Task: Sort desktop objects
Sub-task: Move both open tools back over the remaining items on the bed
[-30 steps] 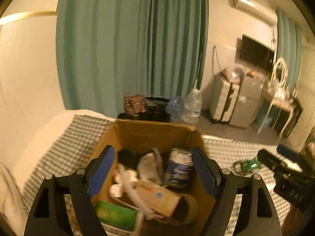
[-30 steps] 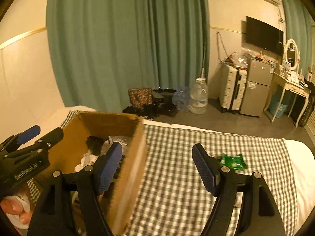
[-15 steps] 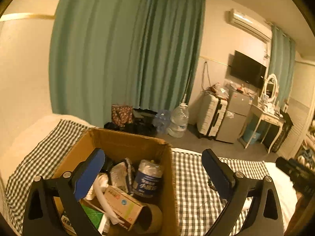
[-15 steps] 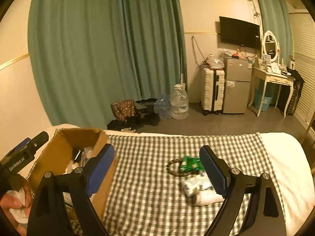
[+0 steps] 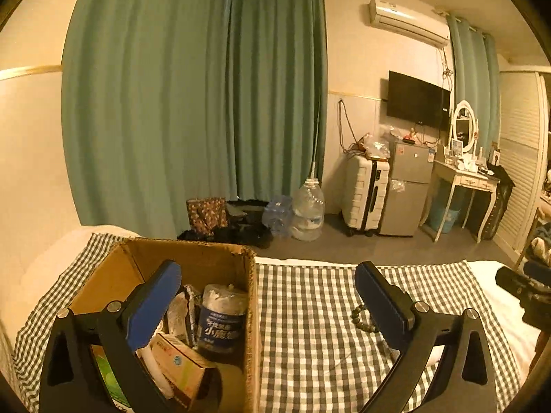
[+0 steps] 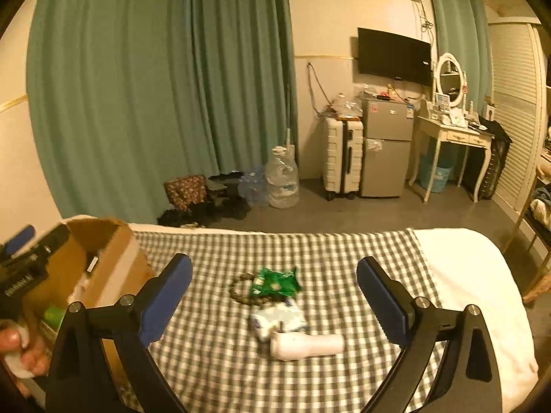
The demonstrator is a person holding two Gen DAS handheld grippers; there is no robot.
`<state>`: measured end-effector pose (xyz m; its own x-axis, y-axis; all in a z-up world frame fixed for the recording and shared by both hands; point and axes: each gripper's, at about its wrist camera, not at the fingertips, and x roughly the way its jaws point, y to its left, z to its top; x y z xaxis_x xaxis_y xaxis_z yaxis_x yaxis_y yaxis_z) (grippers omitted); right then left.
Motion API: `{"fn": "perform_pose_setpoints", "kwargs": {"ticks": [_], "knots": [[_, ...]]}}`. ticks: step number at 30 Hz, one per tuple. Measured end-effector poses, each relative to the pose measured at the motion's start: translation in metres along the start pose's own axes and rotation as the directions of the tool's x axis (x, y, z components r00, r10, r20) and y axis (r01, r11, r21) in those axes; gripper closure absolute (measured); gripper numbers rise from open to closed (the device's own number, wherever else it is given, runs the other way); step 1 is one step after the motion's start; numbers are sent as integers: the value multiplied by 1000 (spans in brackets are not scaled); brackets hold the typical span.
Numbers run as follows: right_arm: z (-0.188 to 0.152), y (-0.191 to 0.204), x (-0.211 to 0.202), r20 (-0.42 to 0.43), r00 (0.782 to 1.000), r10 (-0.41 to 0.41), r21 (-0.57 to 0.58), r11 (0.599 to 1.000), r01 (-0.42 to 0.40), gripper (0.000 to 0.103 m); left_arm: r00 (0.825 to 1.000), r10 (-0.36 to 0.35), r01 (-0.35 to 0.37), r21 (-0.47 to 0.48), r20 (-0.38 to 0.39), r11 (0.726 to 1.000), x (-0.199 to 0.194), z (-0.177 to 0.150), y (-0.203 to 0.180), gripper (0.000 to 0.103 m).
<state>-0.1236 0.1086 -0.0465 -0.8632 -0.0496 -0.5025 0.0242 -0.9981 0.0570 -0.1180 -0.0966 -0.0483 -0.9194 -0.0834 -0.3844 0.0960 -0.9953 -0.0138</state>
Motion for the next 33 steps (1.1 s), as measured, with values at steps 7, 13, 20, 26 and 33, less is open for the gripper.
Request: {"fn": "perform_pose_setpoints", "kwargs": {"ticks": [7,13,20,26,33], "knots": [[-24,-31,19,-67,998,4,38,999,-1,5,1000,-10,11,39,-11,999,15,-9,-33,0],[-48,-48,43,-131,991,-9,62,998,17,2,998,-6,10,79,-56,997,39,-15,-48,0],[-80,-59,84,-285,958,28,155,988,17,0,992,5,13,138,-130,990,71,-34,-72,0],[-98,-50,102,-334,942,41,151,988,11,0,971,-36,65,115,-238,991,96,-44,-95,0],[-112,-42,124,-391,920,2,98,994,40,0,951,-10,55,139,-310,989,139,-58,-119,0]]}}
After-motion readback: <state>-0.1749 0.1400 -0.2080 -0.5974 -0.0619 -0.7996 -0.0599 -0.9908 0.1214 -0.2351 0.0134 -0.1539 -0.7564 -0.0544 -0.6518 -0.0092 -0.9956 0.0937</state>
